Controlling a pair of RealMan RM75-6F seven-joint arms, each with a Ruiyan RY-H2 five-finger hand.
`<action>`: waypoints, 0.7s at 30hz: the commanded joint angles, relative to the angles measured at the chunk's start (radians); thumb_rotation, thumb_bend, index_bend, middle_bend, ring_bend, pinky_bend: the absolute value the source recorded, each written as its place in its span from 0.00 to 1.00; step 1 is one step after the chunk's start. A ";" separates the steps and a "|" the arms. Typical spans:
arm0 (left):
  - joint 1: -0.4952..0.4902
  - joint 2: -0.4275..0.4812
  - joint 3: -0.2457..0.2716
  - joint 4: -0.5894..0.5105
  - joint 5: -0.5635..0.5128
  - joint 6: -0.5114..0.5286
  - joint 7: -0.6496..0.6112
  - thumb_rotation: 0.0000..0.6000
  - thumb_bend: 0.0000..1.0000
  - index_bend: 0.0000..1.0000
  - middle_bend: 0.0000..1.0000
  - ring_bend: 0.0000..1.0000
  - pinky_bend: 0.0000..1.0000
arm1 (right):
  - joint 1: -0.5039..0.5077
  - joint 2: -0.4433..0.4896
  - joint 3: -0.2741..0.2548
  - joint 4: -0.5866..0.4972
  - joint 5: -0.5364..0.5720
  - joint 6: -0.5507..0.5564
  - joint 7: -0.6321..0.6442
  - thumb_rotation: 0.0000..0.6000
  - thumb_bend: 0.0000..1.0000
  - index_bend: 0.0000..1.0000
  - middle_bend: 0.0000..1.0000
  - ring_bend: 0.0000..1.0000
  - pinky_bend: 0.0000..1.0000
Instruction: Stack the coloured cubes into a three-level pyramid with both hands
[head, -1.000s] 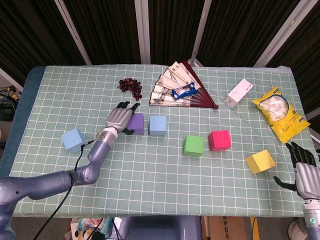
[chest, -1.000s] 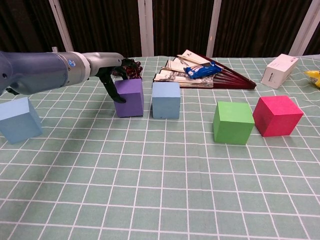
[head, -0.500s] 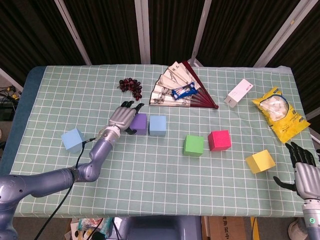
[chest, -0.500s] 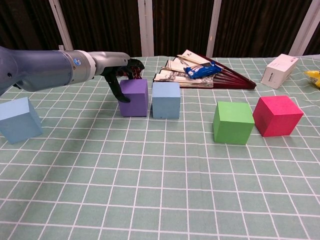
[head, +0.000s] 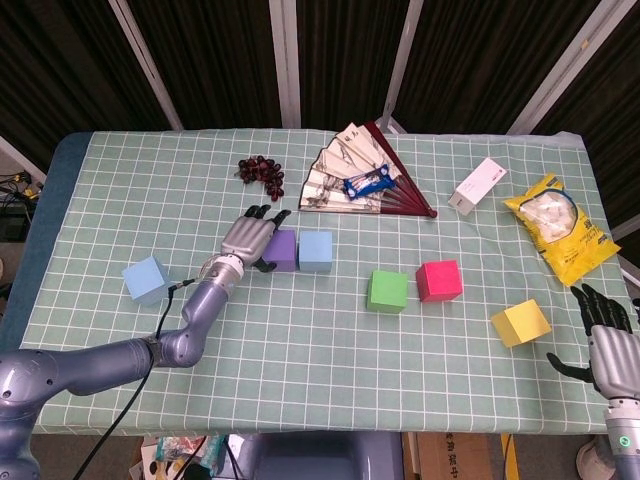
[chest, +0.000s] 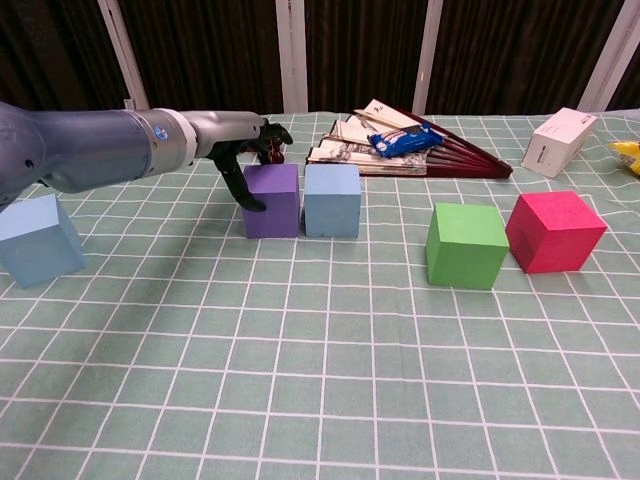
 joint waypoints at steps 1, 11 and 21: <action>-0.002 -0.001 0.002 0.002 -0.002 0.002 0.002 1.00 0.36 0.00 0.35 0.03 0.02 | 0.000 0.001 0.000 -0.001 0.000 0.000 0.000 1.00 0.22 0.00 0.00 0.00 0.00; -0.012 -0.007 0.006 0.012 -0.003 0.002 0.006 1.00 0.36 0.00 0.35 0.04 0.02 | 0.000 0.001 -0.001 -0.001 0.000 -0.001 0.001 1.00 0.22 0.00 0.00 0.00 0.00; -0.019 -0.020 0.008 0.020 0.001 0.007 0.002 1.00 0.36 0.00 0.35 0.03 0.02 | 0.001 0.002 -0.001 -0.002 0.001 -0.003 0.003 1.00 0.22 0.00 0.00 0.00 0.00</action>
